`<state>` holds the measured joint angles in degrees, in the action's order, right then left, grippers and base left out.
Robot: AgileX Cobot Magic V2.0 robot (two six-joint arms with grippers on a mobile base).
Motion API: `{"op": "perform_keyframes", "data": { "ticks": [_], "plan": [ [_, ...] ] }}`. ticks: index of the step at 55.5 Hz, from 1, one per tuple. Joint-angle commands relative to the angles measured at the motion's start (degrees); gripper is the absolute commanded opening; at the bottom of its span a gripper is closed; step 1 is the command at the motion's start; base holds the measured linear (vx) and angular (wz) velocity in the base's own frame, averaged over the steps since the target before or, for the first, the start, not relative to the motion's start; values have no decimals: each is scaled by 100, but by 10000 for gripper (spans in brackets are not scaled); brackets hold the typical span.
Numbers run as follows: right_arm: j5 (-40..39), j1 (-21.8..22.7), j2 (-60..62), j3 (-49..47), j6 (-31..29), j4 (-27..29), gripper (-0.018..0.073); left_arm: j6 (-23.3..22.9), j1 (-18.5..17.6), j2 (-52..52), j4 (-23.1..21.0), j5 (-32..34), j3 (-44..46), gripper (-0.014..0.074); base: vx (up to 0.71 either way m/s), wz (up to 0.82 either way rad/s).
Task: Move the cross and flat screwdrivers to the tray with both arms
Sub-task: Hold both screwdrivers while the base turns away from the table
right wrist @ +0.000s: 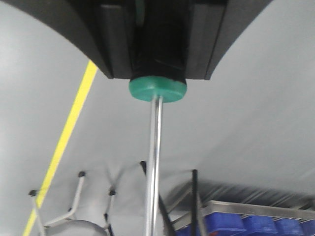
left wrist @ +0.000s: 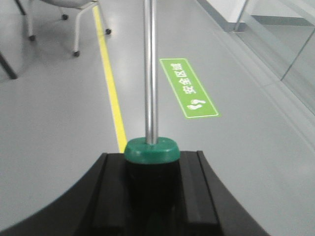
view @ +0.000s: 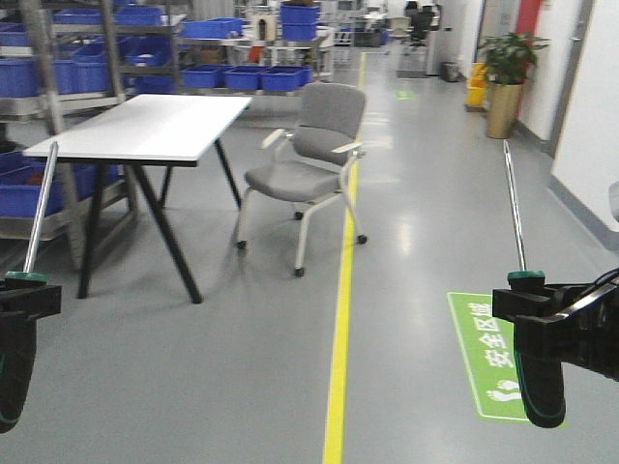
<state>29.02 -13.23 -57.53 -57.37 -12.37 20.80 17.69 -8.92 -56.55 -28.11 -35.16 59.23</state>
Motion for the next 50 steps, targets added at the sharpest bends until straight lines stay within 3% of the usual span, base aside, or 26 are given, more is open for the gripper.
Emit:
{"op": "perform_keyframes", "data": {
  "ticks": [1, 24, 50],
  "plan": [
    [-433, 14, 97, -175, -20, 74, -8, -56, -25, 86, -180, 440, 167, 3, 31, -44],
    [-363, 14, 97, -175, -20, 74, -8, -56, -25, 86, -180, 440, 167, 3, 36, -14],
    [-362, 14, 97, -175, -20, 69, -8, -56, -25, 86, -180, 440, 167, 3, 47, 39]
  ]
}}
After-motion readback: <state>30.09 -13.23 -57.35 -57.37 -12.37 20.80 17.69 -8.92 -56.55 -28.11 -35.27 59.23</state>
